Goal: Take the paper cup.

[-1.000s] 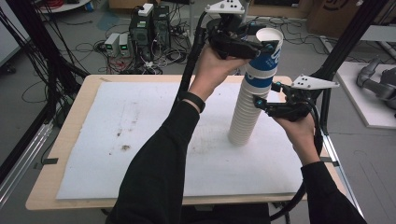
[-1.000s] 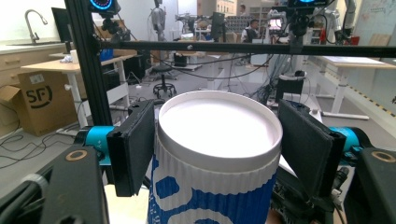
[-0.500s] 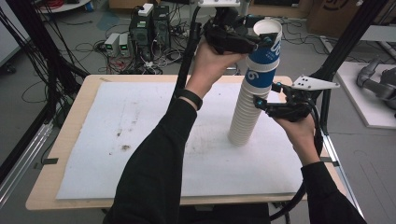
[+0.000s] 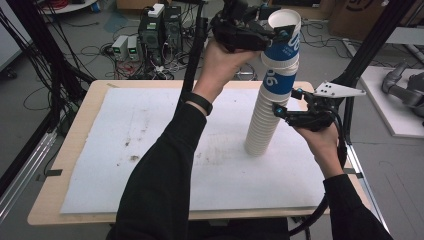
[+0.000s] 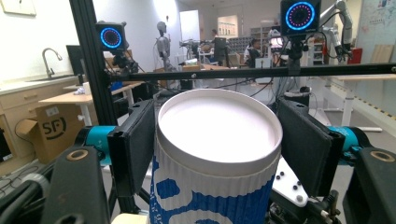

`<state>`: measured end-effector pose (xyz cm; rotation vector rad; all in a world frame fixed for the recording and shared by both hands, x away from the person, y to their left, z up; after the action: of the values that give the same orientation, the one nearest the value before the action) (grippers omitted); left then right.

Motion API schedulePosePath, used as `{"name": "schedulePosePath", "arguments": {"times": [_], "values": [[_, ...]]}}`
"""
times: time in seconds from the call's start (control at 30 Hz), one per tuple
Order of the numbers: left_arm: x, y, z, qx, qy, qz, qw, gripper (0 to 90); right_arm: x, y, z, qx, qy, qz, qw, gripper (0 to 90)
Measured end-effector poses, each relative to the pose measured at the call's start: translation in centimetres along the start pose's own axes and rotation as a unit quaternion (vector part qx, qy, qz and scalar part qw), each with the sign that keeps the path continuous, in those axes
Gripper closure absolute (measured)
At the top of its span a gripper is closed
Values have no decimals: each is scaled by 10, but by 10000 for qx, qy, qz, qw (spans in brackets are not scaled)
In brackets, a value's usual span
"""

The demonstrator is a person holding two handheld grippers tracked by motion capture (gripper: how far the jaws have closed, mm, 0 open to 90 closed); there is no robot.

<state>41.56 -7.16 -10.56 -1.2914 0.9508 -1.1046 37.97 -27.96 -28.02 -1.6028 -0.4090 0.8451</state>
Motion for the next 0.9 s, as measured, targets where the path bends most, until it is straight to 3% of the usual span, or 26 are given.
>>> {"name": "schedulePosePath", "arguments": {"times": [0.2, 0.47, 0.57, 0.73, 0.87, 0.9], "values": [[-17, -7, 1, 36, -48, -73, 10000, 305, -4, -1, 1, -20, 22, -89, 10000, 180], [-53, -11, -5, 154, -118, 24, 9998, 305, -10, -1, 4, -46, -6, -117, 9999, 180], [-75, -4, -9, 176, -215, 148, 9995, 305, -14, 0, 7, -75, 43, -125, 9999, 180], [-94, 5, -10, 128, -274, 199, 9993, 305, -21, 1, 10, -49, 107, -197, 9997, 180], [-109, 16, -12, 81, -331, 329, 9989, 305, -26, 3, 13, -25, 118, -259, 9996, 180], [-116, 23, -13, 88, -380, 461, 9982, 305, -28, 4, 14, -34, 132, -273, 9995, 180]]}}
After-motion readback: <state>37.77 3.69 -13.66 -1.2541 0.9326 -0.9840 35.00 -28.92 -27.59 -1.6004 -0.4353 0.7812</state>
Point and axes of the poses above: each handheld gripper's, and its own axes: x roughly forward along the jaws, y roughly out of its underside, z roughly to its left, the point moved 4 cm from there along x, roughly forward along the jaws, and after that the axes turned 1 degree about -x, right-handed, at the moved point
